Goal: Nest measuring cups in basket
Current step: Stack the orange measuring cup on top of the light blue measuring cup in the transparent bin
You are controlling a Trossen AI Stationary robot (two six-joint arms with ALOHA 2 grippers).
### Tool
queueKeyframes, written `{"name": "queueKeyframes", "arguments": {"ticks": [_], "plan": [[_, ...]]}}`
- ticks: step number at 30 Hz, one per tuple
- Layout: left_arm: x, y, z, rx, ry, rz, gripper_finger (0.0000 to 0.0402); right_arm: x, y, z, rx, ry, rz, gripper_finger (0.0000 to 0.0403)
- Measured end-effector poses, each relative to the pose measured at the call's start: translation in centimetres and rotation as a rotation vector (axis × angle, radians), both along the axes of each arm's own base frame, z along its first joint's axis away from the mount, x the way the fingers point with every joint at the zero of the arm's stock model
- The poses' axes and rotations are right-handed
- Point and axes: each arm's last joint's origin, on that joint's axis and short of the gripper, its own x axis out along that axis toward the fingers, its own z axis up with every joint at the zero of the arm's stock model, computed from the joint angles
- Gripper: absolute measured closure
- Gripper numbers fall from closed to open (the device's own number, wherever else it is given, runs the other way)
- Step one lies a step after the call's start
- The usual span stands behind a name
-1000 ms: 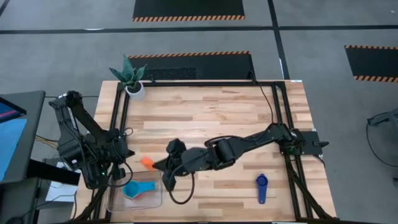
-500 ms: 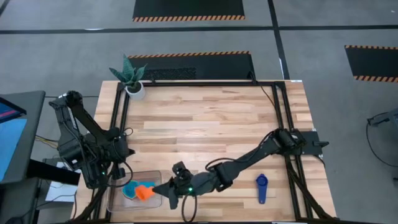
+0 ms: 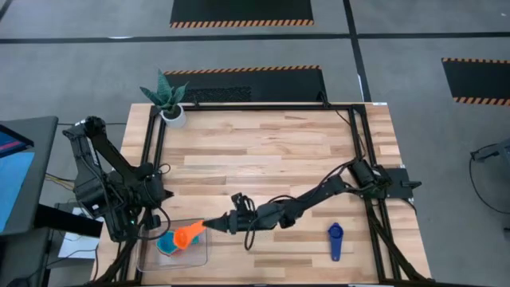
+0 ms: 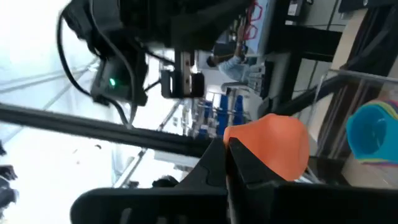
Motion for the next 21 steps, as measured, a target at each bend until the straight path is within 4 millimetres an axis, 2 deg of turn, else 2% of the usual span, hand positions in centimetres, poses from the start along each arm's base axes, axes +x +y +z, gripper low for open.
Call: {"name": "queueKeyframes", "arguments": {"ticks": [11,21], "plan": [[0.3,0.2,0.1,0.012,-0.048,0.037,0.0391,1.1,-1.2,0.9,-0.05,0.047,-0.04,0.0399],[0.7,0.6,0.1,0.029,-0.065,0.068,0.0391,1.8,-0.6,2.7,-0.115,0.093,-0.083,0.0399]]}}
